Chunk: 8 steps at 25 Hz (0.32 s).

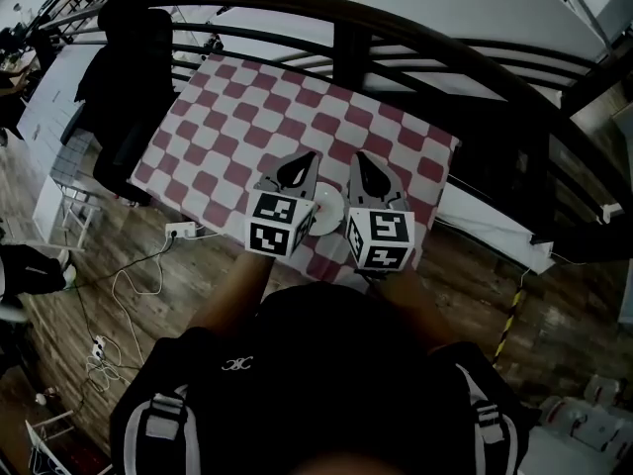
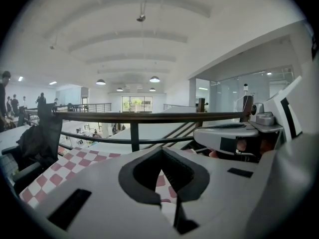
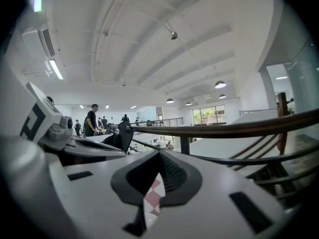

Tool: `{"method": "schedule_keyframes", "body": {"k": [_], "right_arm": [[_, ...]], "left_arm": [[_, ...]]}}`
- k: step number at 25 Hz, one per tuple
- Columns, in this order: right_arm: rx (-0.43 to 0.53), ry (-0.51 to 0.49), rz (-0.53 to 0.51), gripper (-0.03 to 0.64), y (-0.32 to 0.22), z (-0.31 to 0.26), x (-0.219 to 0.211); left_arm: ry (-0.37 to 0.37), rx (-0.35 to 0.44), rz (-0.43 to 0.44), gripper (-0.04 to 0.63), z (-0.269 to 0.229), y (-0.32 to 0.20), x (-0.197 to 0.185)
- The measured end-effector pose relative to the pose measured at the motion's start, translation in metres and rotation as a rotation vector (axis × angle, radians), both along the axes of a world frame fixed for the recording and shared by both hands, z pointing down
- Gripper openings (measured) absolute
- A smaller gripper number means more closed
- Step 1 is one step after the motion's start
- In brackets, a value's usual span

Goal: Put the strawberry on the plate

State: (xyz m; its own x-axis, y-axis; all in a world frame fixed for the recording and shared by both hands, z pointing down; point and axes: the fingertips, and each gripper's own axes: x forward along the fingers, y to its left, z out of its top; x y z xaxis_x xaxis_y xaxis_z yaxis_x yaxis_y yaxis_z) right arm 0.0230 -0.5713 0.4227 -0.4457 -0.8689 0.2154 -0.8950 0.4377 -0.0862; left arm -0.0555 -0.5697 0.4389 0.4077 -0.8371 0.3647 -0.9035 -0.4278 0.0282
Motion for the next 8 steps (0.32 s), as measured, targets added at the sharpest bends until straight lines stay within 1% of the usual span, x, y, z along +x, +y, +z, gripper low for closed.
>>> {"method": "schedule_keyframes", "body": {"k": [5,8], "right_arm": [[-0.006,0.012,0.004,0.008,0.0016,0.0036,0.0],[-0.011,0.015,0.001,0.008,0.0032,0.0065,-0.003]], "left_arm": [[0.033,-0.021,0.009,0.0,0.0027,-0.0014,0.0],[0.036,-0.019,0.005,0.0,0.0035,-0.0013,-0.0048]]}}
